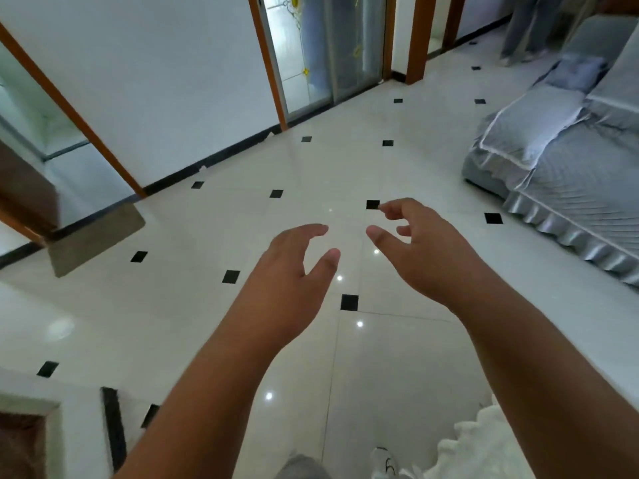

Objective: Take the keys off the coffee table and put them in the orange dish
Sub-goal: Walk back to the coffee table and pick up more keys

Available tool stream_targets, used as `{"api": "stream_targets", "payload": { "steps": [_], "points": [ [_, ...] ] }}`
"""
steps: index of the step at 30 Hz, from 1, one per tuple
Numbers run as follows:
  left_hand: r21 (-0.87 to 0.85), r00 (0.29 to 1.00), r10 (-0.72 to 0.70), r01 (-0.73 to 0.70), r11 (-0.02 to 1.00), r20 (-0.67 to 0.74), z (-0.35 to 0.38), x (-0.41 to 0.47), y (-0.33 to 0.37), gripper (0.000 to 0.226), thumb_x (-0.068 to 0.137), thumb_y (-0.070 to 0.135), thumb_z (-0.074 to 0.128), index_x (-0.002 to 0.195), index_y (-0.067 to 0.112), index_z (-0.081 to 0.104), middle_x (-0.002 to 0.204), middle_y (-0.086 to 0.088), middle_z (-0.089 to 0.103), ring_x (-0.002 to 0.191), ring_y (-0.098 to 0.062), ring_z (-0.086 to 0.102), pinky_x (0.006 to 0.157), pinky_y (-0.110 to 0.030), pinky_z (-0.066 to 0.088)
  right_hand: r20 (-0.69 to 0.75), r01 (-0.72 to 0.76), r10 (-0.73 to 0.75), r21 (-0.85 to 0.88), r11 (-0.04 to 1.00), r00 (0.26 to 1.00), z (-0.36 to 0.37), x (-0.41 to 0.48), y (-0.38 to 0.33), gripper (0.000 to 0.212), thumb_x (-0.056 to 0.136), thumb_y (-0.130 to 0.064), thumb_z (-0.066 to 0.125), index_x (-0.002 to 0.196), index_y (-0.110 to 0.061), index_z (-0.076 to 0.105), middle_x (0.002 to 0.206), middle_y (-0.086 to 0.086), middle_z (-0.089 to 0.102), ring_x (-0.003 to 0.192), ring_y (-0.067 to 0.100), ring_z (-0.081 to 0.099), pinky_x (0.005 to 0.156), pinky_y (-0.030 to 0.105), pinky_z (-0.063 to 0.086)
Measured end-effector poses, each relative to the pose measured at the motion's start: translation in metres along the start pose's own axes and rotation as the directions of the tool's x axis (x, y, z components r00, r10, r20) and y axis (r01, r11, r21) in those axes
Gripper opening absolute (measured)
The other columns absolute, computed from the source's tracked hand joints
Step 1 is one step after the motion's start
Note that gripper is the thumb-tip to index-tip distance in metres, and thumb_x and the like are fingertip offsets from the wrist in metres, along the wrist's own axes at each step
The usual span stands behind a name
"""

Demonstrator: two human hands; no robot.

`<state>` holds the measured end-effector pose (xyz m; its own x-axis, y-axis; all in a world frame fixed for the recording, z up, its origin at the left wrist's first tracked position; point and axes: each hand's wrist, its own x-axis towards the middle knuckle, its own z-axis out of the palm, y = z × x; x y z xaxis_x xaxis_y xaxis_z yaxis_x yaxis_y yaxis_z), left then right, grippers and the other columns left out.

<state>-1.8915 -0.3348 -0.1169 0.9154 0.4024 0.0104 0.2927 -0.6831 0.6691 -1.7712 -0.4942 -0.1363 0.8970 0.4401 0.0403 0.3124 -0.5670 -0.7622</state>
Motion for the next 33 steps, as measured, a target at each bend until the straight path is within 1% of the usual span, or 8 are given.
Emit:
{"api": "stream_targets", "payload": {
  "steps": [7,9,11,13,18,24,28,33],
  "points": [
    [-0.065,0.963,0.180,-0.171,0.983,0.201,0.035,0.103,0.016,0.043,0.091,0.059,0.044,0.134,0.050,0.042,0.132,0.025,0.040,0.091,0.035,0.033,0.076,-0.009,0.028,-0.163,-0.197,0.189,-0.034,0.980,0.968,-0.027,0.044,0.044,0.051,0.089,-0.058,0.054,0.134,-0.034,0.048,0.134,-0.013,0.053,0.108,0.003,0.053,0.084,0.026,0.037],
    [-0.085,0.938,0.229,-0.215,0.973,0.258,0.046,0.136,0.023,0.042,0.091,0.059,0.044,0.133,0.052,0.041,0.131,0.025,0.040,0.093,0.031,0.037,0.076,-0.011,0.029,-0.219,-0.269,0.255,-0.036,0.962,0.942,-0.033,0.054,0.055,0.050,0.089,-0.058,0.054,0.133,-0.036,0.048,0.135,-0.013,0.052,0.107,0.002,0.051,0.084,0.026,0.038],
    [-0.102,0.906,0.278,-0.259,0.961,0.320,0.055,0.168,0.028,0.042,0.091,0.058,0.044,0.133,0.052,0.041,0.134,0.022,0.041,0.098,0.018,0.042,0.082,-0.018,0.032,-0.280,-0.352,0.328,-0.039,0.935,0.902,-0.039,0.067,0.062,0.049,0.089,-0.059,0.053,0.132,-0.037,0.047,0.134,-0.014,0.050,0.104,0.001,0.050,0.080,0.029,0.045],
    [-0.118,0.861,0.337,-0.316,0.942,0.381,0.060,0.198,0.032,0.043,0.091,0.058,0.043,0.133,0.052,0.041,0.137,0.022,0.041,0.100,0.014,0.042,0.087,-0.025,0.033,-0.336,-0.432,0.399,-0.028,0.901,0.853,-0.042,0.080,0.063,0.048,0.089,-0.060,0.053,0.132,-0.039,0.047,0.135,-0.015,0.049,0.107,0.001,0.050,0.078,0.036,0.054],
    [-0.151,0.765,0.435,-0.416,0.897,0.474,0.071,0.267,0.039,0.041,0.090,0.059,0.043,0.131,0.055,0.039,0.136,0.023,0.041,0.101,0.008,0.045,0.092,-0.030,0.038,-0.460,-0.524,0.468,0.006,0.852,0.755,-0.039,0.123,0.059,0.048,0.090,-0.060,0.051,0.132,-0.038,0.047,0.136,-0.015,0.050,0.111,0.005,0.054,0.085,0.031,0.047],
    [-0.237,0.625,0.521,-0.483,0.843,0.581,0.095,0.309,0.051,0.040,0.090,0.059,0.044,0.130,0.054,0.040,0.132,0.027,0.039,0.094,0.032,0.034,0.075,-0.011,0.028,-0.524,-0.625,0.561,0.068,0.777,0.641,-0.029,0.132,0.063,0.049,0.091,-0.060,0.049,0.134,-0.037,0.046,0.139,-0.016,0.048,0.111,0.005,0.054,0.084,0.031,0.044],
    [-0.275,0.538,0.564,-0.524,0.806,0.626,0.118,0.329,0.073,0.041,0.091,0.058,0.044,0.131,0.052,0.041,0.128,0.028,0.039,0.100,0.014,0.041,0.076,-0.010,0.028,-0.566,-0.697,0.636,0.144,0.703,0.525,-0.044,0.125,0.077,0.047,0.091,-0.059,0.049,0.133,-0.038,0.046,0.138,-0.018,0.047,0.108,0.005,0.055,0.089,0.034,0.046],
    [-0.303,0.449,0.607,-0.579,0.757,0.656,0.157,0.350,0.108,0.041,0.092,0.056,0.045,0.132,0.049,0.043,0.124,0.027,0.038,0.104,0.011,0.040,0.079,-0.014,0.029,-0.622,-0.718,0.663,0.221,0.660,0.417,-0.071,0.126,0.112,0.047,0.092,-0.058,0.049,0.133,-0.036,0.047,0.136,-0.018,0.048,0.104,0.005,0.056,0.086,0.033,0.045]
  ]
}}
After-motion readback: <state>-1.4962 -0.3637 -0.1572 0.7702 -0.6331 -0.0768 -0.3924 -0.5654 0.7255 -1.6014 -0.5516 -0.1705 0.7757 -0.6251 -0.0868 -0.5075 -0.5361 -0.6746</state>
